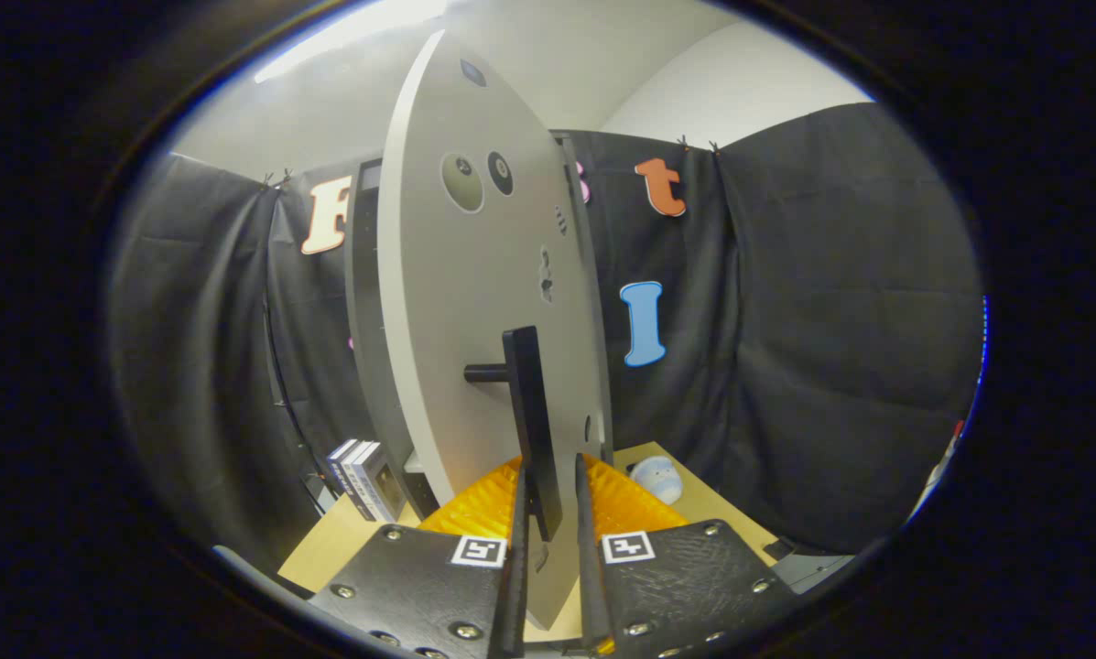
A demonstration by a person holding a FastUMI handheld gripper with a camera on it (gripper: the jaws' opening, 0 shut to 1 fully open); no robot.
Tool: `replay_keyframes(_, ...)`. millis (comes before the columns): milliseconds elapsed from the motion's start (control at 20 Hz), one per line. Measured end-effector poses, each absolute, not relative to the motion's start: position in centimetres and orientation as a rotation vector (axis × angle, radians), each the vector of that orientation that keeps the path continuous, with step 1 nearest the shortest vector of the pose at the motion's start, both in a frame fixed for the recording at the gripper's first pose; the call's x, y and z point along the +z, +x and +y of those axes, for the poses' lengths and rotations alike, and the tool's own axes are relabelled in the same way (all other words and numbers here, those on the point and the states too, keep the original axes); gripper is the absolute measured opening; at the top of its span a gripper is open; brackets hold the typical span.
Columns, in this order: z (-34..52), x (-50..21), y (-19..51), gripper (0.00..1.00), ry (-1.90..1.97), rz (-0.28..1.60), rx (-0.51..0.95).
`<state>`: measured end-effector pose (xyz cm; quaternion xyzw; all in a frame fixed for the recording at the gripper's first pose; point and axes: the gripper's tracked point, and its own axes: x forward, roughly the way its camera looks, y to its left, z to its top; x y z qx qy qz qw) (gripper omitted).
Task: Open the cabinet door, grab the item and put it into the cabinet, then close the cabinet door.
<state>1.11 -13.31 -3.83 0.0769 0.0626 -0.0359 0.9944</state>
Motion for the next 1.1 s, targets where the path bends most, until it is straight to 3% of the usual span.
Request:
replay_keyframes(200,-14.8,-4.1,1.1,0.24,0.224,0.127,-0.022)
replay_keyframes(500,-19.2,-4.6,0.9,0.24,0.135,0.116,-0.096)
replay_keyframes(650,-22.1,-4.3,1.3,0.17,0.113,0.104,-0.109)
replay_keyframes(1100,-26.4,-4.4,2.2,0.17,0.114,0.117,-0.018)
